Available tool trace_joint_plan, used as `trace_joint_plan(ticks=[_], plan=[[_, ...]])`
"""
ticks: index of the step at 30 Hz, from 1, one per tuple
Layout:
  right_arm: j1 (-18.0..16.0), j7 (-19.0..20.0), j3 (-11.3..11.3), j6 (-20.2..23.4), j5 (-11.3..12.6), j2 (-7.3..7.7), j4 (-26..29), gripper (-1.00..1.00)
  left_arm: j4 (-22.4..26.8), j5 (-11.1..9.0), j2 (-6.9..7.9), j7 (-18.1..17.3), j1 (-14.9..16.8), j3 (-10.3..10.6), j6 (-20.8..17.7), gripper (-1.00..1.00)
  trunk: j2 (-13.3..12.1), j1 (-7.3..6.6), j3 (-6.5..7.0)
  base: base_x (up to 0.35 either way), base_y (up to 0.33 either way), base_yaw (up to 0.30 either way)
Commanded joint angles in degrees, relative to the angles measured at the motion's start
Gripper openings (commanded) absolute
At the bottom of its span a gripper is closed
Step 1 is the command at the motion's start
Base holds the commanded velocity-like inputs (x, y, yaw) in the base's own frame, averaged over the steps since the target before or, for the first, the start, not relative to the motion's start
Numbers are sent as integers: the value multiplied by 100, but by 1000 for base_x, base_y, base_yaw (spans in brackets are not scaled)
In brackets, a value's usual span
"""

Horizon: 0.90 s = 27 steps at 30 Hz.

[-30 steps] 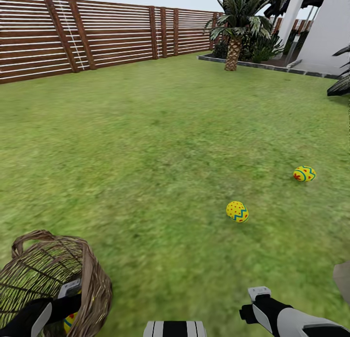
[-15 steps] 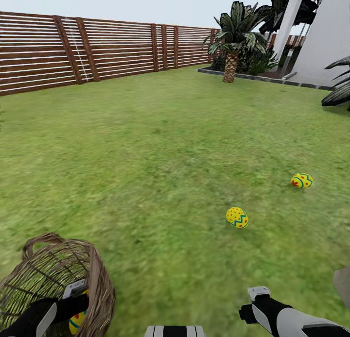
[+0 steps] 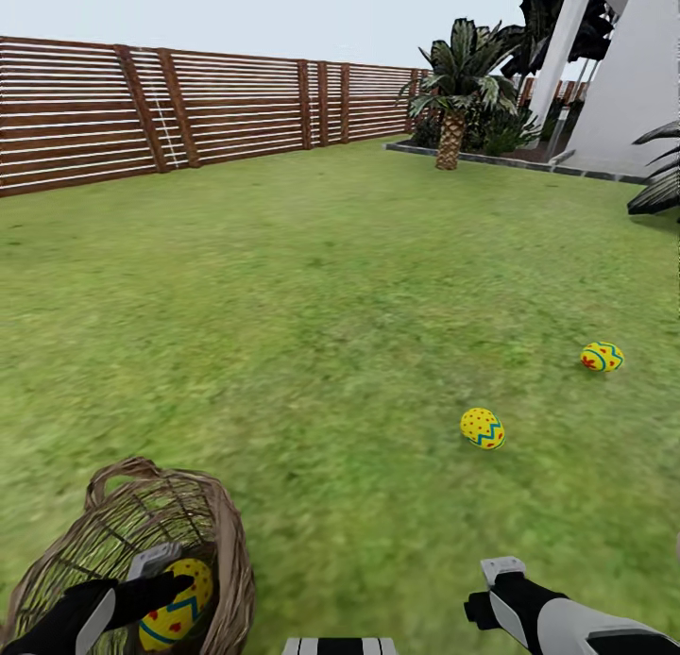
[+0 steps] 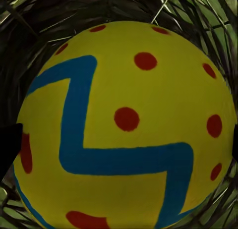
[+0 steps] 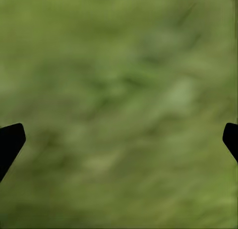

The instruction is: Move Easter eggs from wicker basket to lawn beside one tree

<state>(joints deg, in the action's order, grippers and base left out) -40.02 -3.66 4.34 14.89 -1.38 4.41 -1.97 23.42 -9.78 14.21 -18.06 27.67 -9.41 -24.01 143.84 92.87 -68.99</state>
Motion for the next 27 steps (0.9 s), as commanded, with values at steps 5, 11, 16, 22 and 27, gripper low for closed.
trace_joint_plan(ticks=[5, 11, 16, 22, 27], plan=[[-6, -3, 41, 17, -18, -1, -13, 100, -4, -26, -38, -14, 1, -26, -51, -100, -5, -14, 107, 0, 2, 0], [-6, -3, 44, 17, -20, -3, -14, 100, -12, -23, -41, -14, 1, -25, -52, -100, -13, -29, 240, -5, 0, 0], [-6, -3, 45, 16, -20, -9, -14, 100, -13, -23, -80, -14, 1, -26, -51, -100, -20, -42, 351, -176, 0, 0], [-6, -3, 50, 7, -20, -10, -124, 100, -13, -23, -85, -14, 1, -26, -50, -100, -28, -58, 484, -8, 0, 0], [-6, -3, 50, 5, -20, -10, -135, 100, -13, -17, -110, -14, 1, -26, -48, -100, -35, -70, 595, 0, 0, 0]])
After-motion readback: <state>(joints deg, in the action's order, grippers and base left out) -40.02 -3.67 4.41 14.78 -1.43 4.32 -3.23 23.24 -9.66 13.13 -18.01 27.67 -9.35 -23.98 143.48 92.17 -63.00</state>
